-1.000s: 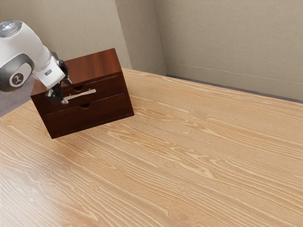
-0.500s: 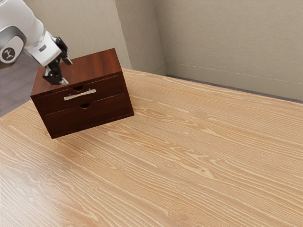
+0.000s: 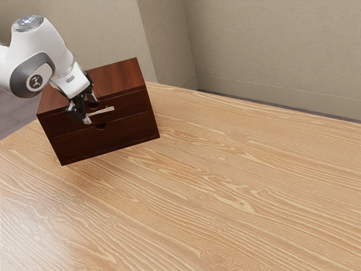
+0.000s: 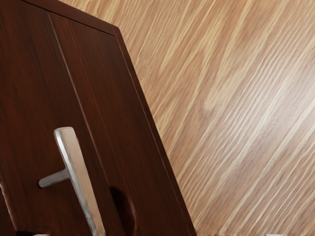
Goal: Pull the drawer handle with one arm to open the drawer
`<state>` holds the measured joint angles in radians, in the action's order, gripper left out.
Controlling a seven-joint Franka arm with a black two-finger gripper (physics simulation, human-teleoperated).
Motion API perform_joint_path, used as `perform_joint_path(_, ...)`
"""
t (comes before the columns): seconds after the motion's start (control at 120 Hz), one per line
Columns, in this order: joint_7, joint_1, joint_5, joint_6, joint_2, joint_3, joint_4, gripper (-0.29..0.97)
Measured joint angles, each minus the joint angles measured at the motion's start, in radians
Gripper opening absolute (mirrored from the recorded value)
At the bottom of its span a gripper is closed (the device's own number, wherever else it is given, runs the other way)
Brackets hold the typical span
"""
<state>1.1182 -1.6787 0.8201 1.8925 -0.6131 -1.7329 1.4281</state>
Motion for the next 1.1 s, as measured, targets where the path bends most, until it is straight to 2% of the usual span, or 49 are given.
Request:
perform_joint_path(0.15, 0.001, -0.012, 0.002, 0.021, -0.029, -0.008, -0.004, 0.54)
perform_joint_path(0.325, 0.001, -0.033, 0.001, 0.034, -0.033, -0.083, -0.004, 0.54)
perform_joint_path(0.608, 0.0, -0.067, -0.001, 0.042, -0.046, -0.093, -0.002, 0.52)
perform_joint_path(0.683, -0.001, -0.087, -0.001, 0.044, -0.05, -0.106, -0.005, 0.57)
perform_joint_path(0.725, -0.001, -0.094, -0.001, 0.052, -0.056, -0.119, -0.004, 0.56)
perform_joint_path(0.808, -0.002, -0.093, -0.003, 0.065, -0.058, -0.13, 0.01, 0.63)
perform_joint_path(0.85, -0.002, -0.076, -0.003, 0.07, -0.055, -0.123, 0.026, 0.65)
perform_joint_path(1.017, -0.006, 0.058, -0.012, 0.081, -0.035, -0.015, 0.119, 0.42)
perform_joint_path(1.1, -0.009, 0.108, -0.018, 0.085, -0.019, 0.032, 0.163, 0.42)
